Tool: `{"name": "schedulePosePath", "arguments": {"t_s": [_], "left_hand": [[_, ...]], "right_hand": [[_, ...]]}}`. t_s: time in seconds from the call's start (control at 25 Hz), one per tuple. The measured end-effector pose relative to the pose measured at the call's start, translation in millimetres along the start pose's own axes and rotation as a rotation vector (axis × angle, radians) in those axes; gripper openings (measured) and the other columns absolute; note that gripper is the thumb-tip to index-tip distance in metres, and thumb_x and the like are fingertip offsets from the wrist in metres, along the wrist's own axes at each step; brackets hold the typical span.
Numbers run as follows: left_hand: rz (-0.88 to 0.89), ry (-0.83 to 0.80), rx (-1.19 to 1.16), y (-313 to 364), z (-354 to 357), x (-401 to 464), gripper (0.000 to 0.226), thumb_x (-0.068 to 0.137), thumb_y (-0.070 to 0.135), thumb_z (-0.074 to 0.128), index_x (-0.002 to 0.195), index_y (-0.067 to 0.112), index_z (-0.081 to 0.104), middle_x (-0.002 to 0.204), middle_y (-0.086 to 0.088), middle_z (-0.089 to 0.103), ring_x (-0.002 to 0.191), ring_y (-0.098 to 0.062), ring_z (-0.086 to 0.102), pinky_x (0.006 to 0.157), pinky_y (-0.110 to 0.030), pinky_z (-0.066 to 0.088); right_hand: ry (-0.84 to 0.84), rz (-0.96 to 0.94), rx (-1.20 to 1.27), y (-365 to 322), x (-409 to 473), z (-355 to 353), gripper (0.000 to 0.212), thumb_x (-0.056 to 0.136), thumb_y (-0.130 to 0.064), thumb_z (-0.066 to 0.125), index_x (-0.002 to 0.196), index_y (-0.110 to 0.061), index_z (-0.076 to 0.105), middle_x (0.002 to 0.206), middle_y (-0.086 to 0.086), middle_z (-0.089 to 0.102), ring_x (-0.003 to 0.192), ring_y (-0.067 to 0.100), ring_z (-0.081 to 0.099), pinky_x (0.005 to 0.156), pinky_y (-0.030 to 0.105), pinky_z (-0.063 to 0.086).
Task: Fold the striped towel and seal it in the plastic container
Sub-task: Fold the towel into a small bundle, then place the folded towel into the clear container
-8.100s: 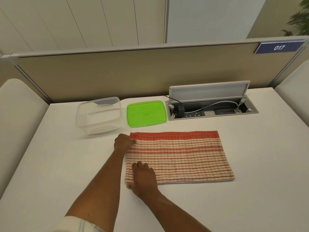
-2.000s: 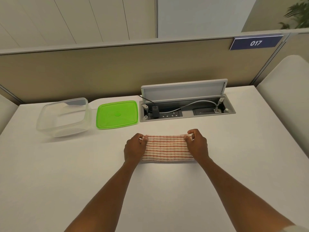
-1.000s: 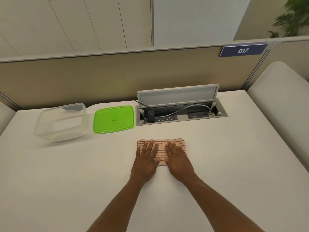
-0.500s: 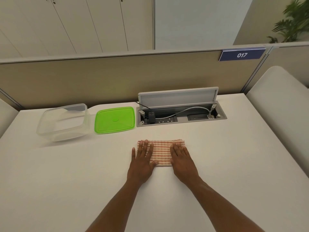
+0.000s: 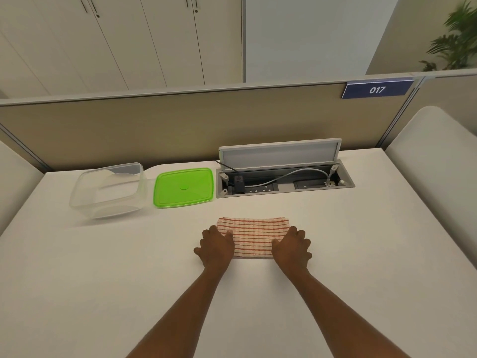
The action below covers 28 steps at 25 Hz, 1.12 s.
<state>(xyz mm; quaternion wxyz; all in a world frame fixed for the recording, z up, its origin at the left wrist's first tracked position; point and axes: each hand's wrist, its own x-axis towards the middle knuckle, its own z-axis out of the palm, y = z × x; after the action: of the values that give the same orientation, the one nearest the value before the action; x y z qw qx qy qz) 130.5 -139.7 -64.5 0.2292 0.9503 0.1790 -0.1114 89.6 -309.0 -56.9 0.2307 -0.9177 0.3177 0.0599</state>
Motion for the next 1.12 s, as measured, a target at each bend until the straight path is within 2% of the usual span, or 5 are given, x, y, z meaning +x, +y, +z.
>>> {"name": "schedulePosePath", "arguments": {"t_s": [0.16, 0.32, 0.56, 0.72, 1.12], "left_hand": [[-0.184, -0.056, -0.262, -1.0, -2.6, 6.5, 0.045, 0.09, 0.039, 0.058, 0.127, 0.014, 0.054, 0.128, -0.009, 0.06, 0.119, -0.032, 0.056, 0.102, -0.046, 0.035], [-0.171, -0.144, -0.338, -11.4, -4.0, 10.0, 0.034, 0.086, 0.041, 0.065, 0.106, 0.014, 0.072, 0.109, -0.009, 0.073, 0.105, -0.032, 0.063, 0.099, -0.045, 0.046], [-0.099, -0.109, -0.342, -12.5, -6.8, -6.2, 0.028, 0.089, 0.037, 0.062, 0.108, 0.017, 0.067, 0.111, -0.005, 0.071, 0.106, -0.028, 0.063, 0.098, -0.046, 0.047], [-0.067, -0.034, -0.396, -14.3, -12.0, -19.0, 0.028, 0.092, 0.03, 0.06, 0.113, 0.011, 0.062, 0.115, -0.008, 0.069, 0.108, -0.029, 0.062, 0.093, -0.04, 0.05], [-0.018, 0.069, -0.422, -36.7, -33.0, -47.1, 0.025, 0.093, 0.028, 0.059, 0.11, 0.009, 0.061, 0.112, -0.009, 0.07, 0.1, -0.027, 0.064, 0.081, -0.034, 0.048]], "right_hand": [[-0.071, 0.09, 0.176, -2.5, 7.7, -4.5, 0.045, 0.085, -0.02, 0.063, 0.121, -0.007, 0.04, 0.122, 0.016, 0.045, 0.114, 0.037, 0.047, 0.088, 0.048, 0.049], [-0.143, 0.2, 0.263, 2.2, 20.1, -10.3, 0.054, 0.079, -0.018, 0.069, 0.122, -0.004, 0.039, 0.124, 0.019, 0.052, 0.114, 0.039, 0.054, 0.093, 0.044, 0.047], [-0.249, 0.238, 0.369, 12.2, 27.1, -14.3, 0.062, 0.07, -0.017, 0.08, 0.119, 0.001, 0.048, 0.118, 0.017, 0.063, 0.111, 0.033, 0.06, 0.098, 0.044, 0.048], [-0.291, 0.214, 0.36, 15.2, 20.3, -20.2, 0.035, 0.073, -0.01, 0.073, 0.104, 0.001, 0.064, 0.107, 0.017, 0.069, 0.1, 0.031, 0.065, 0.091, 0.042, 0.055], [-0.407, -0.068, 0.342, 14.3, 0.6, -34.9, 0.02, 0.084, -0.009, 0.063, 0.101, -0.001, 0.066, 0.1, 0.014, 0.071, 0.09, 0.027, 0.069, 0.083, 0.039, 0.059]]}}
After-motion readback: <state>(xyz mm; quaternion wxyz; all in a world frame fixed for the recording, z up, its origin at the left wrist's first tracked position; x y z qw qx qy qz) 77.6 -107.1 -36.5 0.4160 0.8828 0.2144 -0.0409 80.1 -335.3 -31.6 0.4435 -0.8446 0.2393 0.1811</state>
